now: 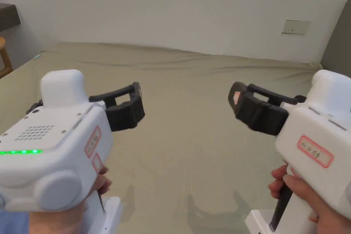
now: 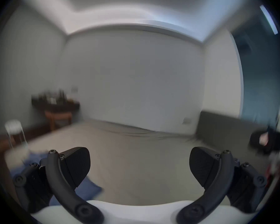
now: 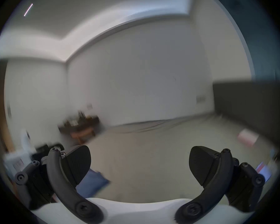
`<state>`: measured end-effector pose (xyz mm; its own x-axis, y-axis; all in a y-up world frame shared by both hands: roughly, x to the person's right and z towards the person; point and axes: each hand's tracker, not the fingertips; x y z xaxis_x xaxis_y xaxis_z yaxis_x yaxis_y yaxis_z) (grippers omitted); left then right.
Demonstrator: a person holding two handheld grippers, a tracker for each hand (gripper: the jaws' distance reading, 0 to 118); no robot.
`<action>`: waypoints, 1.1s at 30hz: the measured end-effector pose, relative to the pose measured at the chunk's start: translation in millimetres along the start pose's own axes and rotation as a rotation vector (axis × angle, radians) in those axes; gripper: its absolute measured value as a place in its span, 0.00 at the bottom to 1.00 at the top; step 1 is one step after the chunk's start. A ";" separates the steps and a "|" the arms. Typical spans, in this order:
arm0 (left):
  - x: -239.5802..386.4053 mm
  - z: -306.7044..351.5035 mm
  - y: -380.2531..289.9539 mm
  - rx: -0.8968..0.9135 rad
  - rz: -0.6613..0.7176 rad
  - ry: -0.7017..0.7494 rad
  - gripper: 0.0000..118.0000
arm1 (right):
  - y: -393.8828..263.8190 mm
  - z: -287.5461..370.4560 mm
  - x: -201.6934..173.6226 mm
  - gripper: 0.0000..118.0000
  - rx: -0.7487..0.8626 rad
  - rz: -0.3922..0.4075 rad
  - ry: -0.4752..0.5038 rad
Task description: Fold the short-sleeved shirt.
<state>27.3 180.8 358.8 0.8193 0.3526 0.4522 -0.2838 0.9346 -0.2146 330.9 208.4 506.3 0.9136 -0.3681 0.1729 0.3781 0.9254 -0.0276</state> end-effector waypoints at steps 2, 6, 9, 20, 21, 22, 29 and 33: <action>8.1 3.9 -1.9 0.025 -0.073 0.020 1.00 | -6.1 -0.3 -3.9 1.00 0.037 0.133 -0.078; 29.8 9.9 -8.7 0.103 -0.320 0.086 1.00 | -21.0 -3.1 -17.7 1.00 0.056 0.407 -0.215; 34.5 8.9 -11.5 0.104 -0.389 0.103 1.00 | -26.2 -2.8 -27.7 1.00 0.054 0.414 -0.191; 36.4 0.0 -14.7 0.075 -0.440 0.104 1.00 | -27.5 -6.2 -33.8 1.00 0.031 0.464 -0.238; 36.7 0.5 -16.2 0.075 -0.444 0.103 1.00 | -27.9 -6.0 -34.0 1.00 0.026 0.463 -0.239; 36.8 0.4 -16.6 0.074 -0.448 0.102 0.99 | -28.4 -5.9 -34.4 1.00 0.018 0.462 -0.235; 41.7 -3.4 -22.2 0.063 -0.464 0.091 0.11 | -34.0 -5.2 -41.5 0.02 0.018 0.538 -0.226; 43.7 -3.4 -24.6 0.064 -0.471 0.078 0.00 | -34.2 -4.5 -35.8 0.01 0.004 0.505 -0.184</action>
<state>71.8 173.0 380.9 0.9004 -0.1118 0.4204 0.0987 0.9937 0.0528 286.0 189.5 496.6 0.9400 0.1442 0.3092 -0.1023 0.9837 -0.1479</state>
